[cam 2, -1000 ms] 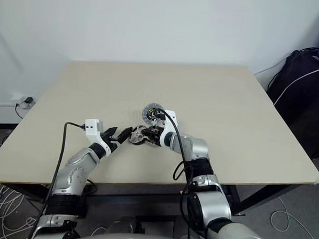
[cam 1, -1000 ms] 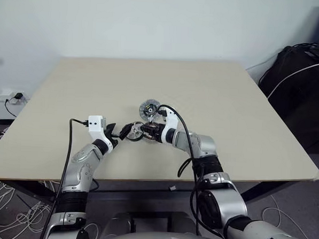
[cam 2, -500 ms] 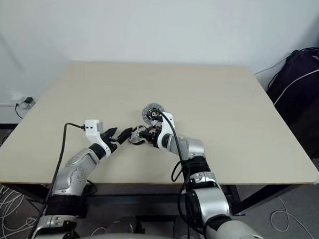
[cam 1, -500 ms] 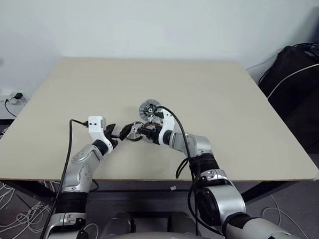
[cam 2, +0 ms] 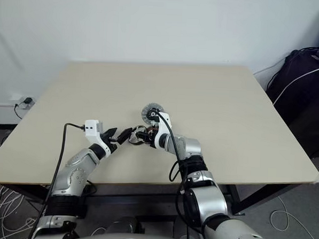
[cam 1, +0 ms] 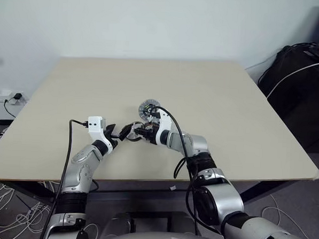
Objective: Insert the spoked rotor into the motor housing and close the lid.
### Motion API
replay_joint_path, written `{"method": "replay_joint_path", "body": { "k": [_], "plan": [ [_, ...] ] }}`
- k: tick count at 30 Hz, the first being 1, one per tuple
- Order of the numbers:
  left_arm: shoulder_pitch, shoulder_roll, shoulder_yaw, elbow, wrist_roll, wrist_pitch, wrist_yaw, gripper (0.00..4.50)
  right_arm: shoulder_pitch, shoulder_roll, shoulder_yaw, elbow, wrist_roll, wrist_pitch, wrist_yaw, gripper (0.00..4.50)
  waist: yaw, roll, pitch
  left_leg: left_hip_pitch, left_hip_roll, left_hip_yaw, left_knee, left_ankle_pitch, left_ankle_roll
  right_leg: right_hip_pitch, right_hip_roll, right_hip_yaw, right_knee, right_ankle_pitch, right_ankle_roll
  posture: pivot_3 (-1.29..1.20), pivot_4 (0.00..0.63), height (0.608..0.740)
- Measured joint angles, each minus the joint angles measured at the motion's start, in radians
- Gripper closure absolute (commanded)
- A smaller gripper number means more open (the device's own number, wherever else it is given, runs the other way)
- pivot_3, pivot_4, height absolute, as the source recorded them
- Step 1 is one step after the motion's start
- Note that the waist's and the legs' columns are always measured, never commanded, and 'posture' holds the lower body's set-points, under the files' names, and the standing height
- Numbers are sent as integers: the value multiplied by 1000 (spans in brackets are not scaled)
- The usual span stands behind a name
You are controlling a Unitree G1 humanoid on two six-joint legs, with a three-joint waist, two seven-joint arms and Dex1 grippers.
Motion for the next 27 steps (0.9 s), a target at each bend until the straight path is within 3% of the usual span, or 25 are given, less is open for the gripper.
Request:
{"method": "replay_joint_path", "body": {
  "k": [1, 4, 12, 27],
  "plan": [
    [0, 0, 0, 0, 0, 0, 0, 0, 0, 0, 1, 9, -1, -6, 1, 851, 0, 0, 0, 0, 0, 0, 0, 0, 0, 0, 0, 0, 0, 0, 0, 0, 0, 740],
    [0, 0, 0, 0, 0, 0, 0, 0, -7, 0, 1, 27, -3, -18, 3, 1439, 0, 0, 0, 0, 0, 0, 0, 0, 0, 0, 0, 0, 0, 0, 0, 0, 0, 740],
    [0, 1, 0, 0, 0, 0, -1, 0, -15, -2, -1, 69, -12, -40, 13, 3879, -1, 0, 0, 0, 0, 0, 0, 0, 0, 0, 0, 0, 0, 0, 0, 0, 0, 740],
    [3, 1, -4, 0, -7, 3, -3, 0, -11, -6, -55, 37, 43, -20, 32, 3884, -1, 1, 0, 0, 0, 0, 0, 0, 0, 0, 0, 0, 0, 0, 0, 0, 0, 740]
  ]
}}
